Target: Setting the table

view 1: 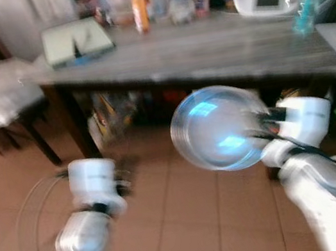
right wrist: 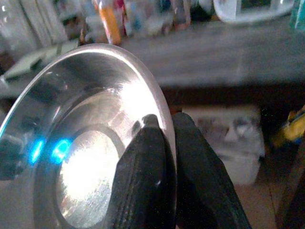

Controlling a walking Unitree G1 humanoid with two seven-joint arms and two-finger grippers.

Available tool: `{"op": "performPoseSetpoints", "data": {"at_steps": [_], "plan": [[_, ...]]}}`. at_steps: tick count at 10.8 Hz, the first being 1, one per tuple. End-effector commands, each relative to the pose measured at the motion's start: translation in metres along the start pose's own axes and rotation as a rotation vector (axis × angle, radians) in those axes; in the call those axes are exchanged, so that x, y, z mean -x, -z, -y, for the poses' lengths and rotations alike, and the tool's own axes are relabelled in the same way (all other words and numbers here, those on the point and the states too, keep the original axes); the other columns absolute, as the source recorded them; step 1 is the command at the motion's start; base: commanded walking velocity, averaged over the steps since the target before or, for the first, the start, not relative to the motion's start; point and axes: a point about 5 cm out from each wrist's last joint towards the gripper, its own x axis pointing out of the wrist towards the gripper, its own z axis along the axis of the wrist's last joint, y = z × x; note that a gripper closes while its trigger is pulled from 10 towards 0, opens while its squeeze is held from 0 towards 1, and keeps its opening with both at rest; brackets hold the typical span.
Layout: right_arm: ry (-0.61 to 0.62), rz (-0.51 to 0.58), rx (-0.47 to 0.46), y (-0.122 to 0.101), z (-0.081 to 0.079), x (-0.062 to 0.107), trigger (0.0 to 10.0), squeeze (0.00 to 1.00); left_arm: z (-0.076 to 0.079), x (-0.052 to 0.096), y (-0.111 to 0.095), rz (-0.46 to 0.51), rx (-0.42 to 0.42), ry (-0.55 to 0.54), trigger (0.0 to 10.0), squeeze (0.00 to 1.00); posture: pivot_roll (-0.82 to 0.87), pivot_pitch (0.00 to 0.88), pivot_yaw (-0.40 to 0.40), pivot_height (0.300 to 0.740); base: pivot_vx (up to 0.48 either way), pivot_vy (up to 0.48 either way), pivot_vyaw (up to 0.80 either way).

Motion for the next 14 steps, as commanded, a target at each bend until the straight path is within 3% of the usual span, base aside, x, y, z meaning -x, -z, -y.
{"op": "performPoseSetpoints", "data": {"at_steps": [1,10,14], "plan": [[-0.044,0.033,-0.008,-0.0063,-0.0121,-0.0018,10.0,0.00,-0.0110,0.0030,-0.0033,0.005,-0.022,-0.027,10.0,0.00,0.01,0.031,-0.011,0.740,0.379,0.000,0.00],[-0.016,0.029,0.006,-0.0043,-0.0084,-0.0035,10.0,0.00,-0.0064,0.0033,-0.0022,0.002,-0.021,0.001,10.0,0.00,0.01,0.024,-0.010,0.740,0.381,0.000,0.00],[-0.014,0.025,0.005,-0.0030,-0.0081,-0.0029,10.0,0.00,-0.0055,0.0037,-0.0010,-0.003,-0.021,0.005,10.0,0.00,0.01,0.028,-0.009,0.740,0.378,0.000,-0.35]]}}
